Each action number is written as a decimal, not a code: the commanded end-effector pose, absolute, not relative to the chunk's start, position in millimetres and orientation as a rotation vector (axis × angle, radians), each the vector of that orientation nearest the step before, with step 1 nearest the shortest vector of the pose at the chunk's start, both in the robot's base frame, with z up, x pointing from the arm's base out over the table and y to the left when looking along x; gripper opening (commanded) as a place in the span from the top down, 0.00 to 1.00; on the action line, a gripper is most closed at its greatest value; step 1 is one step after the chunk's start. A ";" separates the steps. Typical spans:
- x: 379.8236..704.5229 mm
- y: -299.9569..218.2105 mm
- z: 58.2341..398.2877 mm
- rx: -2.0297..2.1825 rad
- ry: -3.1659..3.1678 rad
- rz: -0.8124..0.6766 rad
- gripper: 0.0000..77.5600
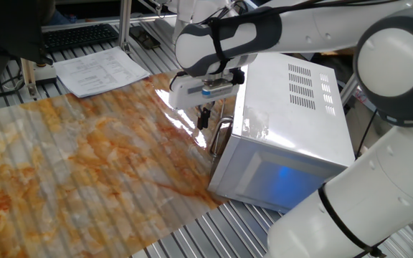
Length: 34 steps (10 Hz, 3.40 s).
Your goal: Open the microwave door
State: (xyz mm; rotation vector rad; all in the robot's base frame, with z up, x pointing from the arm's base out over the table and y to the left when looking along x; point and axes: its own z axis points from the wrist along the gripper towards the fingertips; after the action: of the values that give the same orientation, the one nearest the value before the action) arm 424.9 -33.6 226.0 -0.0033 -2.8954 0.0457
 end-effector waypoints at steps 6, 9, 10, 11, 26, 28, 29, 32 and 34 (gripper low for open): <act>427.0 -33.6 224.3 0.191 -2.919 0.107 0.00; 427.0 -33.6 224.3 0.192 -2.919 0.109 0.00; 427.1 -33.7 224.2 0.194 -2.915 0.110 0.00; 427.2 -33.9 224.0 0.204 -2.907 0.110 0.00; 418.1 -44.6 224.6 0.246 -2.891 0.140 0.00; 419.7 -47.3 222.1 0.261 -2.890 0.137 0.00; 419.0 -47.8 221.8 0.260 -2.890 0.137 0.00; 415.6 -49.5 220.8 0.261 -2.890 0.142 0.00; 414.2 -50.5 220.3 0.263 -2.889 0.152 0.00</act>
State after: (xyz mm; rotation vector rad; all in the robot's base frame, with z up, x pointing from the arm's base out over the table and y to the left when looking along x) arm 417.6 -46.2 222.1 0.2777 -2.8947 0.1505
